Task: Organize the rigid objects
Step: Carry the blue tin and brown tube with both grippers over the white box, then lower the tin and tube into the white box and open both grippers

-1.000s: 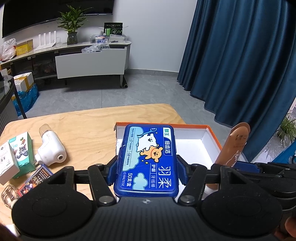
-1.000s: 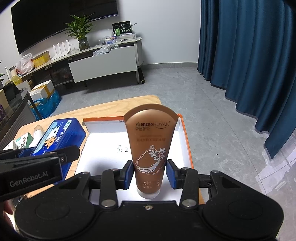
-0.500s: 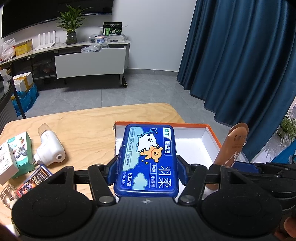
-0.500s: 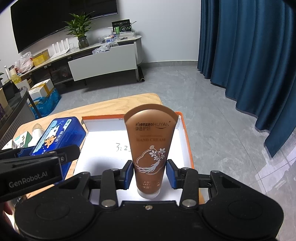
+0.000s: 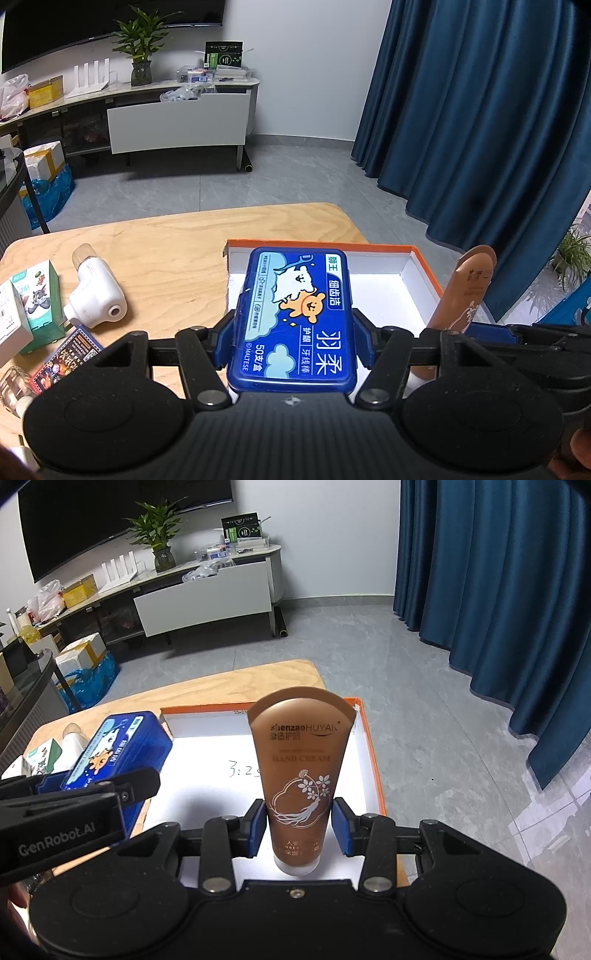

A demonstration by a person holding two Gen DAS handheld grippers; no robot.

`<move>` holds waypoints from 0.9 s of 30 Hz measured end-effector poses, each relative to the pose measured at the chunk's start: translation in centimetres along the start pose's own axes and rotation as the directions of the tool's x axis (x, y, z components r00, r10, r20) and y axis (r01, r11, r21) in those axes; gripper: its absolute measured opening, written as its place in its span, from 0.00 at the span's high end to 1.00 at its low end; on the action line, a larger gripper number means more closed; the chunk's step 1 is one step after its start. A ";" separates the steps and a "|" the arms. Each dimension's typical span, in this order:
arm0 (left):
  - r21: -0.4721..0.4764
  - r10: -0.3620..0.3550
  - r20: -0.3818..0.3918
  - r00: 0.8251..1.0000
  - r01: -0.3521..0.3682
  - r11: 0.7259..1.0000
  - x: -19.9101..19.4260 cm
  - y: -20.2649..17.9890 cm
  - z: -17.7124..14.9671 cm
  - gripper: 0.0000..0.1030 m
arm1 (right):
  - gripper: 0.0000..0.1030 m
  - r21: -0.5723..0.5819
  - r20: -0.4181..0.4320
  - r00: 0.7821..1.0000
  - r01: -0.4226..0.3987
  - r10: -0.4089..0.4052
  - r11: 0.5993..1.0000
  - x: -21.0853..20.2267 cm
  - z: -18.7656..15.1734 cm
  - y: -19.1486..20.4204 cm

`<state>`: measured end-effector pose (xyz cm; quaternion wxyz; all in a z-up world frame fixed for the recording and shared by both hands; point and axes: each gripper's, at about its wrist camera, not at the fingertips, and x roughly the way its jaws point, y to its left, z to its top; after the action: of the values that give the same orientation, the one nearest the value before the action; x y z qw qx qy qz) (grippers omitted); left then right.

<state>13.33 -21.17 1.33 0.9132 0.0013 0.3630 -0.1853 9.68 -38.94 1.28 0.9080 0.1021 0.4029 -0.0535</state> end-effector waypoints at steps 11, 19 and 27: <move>0.008 0.007 -0.016 1.000 -0.007 1.000 0.6 -0.1 0.1 0.39 | 0.35 -0.033 0.008 1.000 0.008 -0.008 0.999 2.3 1.1 0.0; 0.034 0.001 -0.039 0.999 0.001 0.999 2.1 -0.9 0.1 0.39 | 0.34 0.024 0.099 0.995 0.015 -0.018 1.000 0.4 0.9 -1.6; -0.003 -0.007 -0.105 0.994 0.007 1.000 6.0 -1.3 1.4 0.38 | 0.34 0.053 0.118 0.993 0.007 -0.014 0.999 -0.9 0.4 -2.5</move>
<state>17.77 -24.58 -1.45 0.8923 0.0085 0.4106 -0.1877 8.92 -41.43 1.83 0.9270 0.1205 0.3473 -0.0749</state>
